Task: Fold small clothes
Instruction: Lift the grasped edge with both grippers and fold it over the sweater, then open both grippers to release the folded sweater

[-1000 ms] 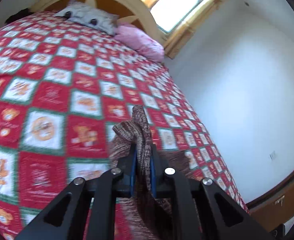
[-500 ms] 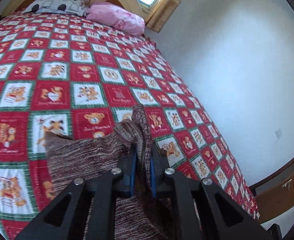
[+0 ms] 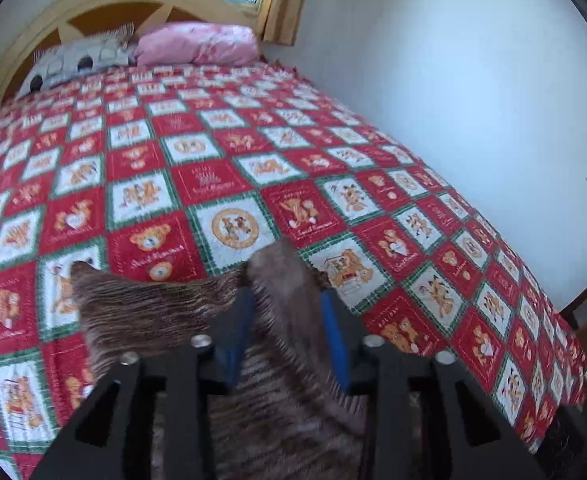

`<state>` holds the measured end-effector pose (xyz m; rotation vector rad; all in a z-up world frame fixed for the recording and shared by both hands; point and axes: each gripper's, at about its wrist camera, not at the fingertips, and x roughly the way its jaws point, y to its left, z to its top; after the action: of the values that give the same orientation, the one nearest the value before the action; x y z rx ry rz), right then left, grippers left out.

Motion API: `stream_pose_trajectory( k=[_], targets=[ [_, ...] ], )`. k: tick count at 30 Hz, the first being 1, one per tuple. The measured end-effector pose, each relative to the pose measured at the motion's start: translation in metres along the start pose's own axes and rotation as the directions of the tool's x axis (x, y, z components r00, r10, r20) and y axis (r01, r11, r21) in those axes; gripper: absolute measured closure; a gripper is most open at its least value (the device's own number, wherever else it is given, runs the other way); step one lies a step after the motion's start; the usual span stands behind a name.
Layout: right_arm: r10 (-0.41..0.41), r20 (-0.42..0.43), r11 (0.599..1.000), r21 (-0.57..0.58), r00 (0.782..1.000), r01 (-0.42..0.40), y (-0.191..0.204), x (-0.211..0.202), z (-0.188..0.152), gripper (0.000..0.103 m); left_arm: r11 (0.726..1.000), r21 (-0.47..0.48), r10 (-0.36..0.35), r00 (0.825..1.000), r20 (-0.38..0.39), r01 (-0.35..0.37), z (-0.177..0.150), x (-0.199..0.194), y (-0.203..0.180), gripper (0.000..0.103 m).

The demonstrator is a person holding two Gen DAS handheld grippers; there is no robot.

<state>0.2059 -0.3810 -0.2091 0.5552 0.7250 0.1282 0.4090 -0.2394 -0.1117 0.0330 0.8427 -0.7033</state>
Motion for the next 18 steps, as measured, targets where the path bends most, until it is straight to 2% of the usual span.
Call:
stream_pose_trajectory(
  k=[1,3,4,5,6,8,11,13,15,16,17,18],
  targets=[
    [-0.007,0.007,1.0,-0.007,1.0,0.007,0.001,-0.002,0.0,0.094,1.0,0.019,0.015,1.0,0.021,-0.015,-0.008,-0.015,0.001,0.051],
    [-0.053,0.033,0.998,-0.036,0.998,0.054,0.003,-0.008,-0.001,0.077,0.998,0.046,0.033,0.998,0.044,-0.035,-0.021,-0.034,0.007,0.047],
    [-0.063,0.049,0.997,-0.04,0.997,0.065,0.003,-0.012,-0.002,0.053,0.997,0.057,0.057,0.997,0.048,-0.06,-0.029,-0.04,0.01,0.04],
    [-0.066,0.069,0.997,-0.038,0.995,0.068,0.004,-0.017,-0.002,0.045,0.99,0.081,0.108,0.993,0.045,-0.112,-0.042,-0.049,0.014,0.037],
    [-0.076,0.097,0.996,-0.038,0.992,0.08,0.004,-0.023,0.0,0.045,0.984,0.097,0.147,0.988,0.044,-0.15,-0.05,-0.051,0.017,0.032],
    [-0.112,0.146,0.99,-0.069,0.983,0.123,0.013,-0.031,0.005,0.045,0.974,0.104,0.199,0.979,0.042,-0.202,-0.068,-0.057,0.024,0.031],
    [-0.066,0.191,0.98,-0.172,0.979,0.099,0.042,-0.038,0.013,0.045,0.97,0.066,0.234,0.972,0.026,-0.236,-0.093,-0.059,0.04,0.031],
    [0.001,0.164,0.968,-0.249,0.987,0.041,0.064,-0.031,0.02,0.045,0.974,0.022,0.228,0.974,-0.003,-0.228,-0.105,-0.053,0.049,0.031],
    [0.058,0.085,0.956,-0.291,0.995,-0.031,0.076,-0.01,0.028,0.045,0.975,-0.006,0.221,0.975,-0.01,-0.221,-0.111,-0.048,0.053,0.031],
    [0.048,0.055,0.958,-0.284,0.997,-0.03,0.075,0.0,0.032,0.045,0.975,-0.013,0.222,0.975,-0.004,-0.222,-0.115,-0.046,0.055,0.029],
    [-0.008,0.021,0.966,-0.257,1.0,0.013,0.07,0.016,0.036,0.045,0.973,-0.01,0.231,0.973,-0.002,-0.231,-0.117,-0.043,0.055,0.026],
    [-0.053,-0.019,0.97,-0.24,0.998,0.047,0.064,0.028,0.037,0.045,0.971,-0.006,0.239,0.971,-0.007,-0.239,-0.119,-0.039,0.055,0.019]
  ],
)
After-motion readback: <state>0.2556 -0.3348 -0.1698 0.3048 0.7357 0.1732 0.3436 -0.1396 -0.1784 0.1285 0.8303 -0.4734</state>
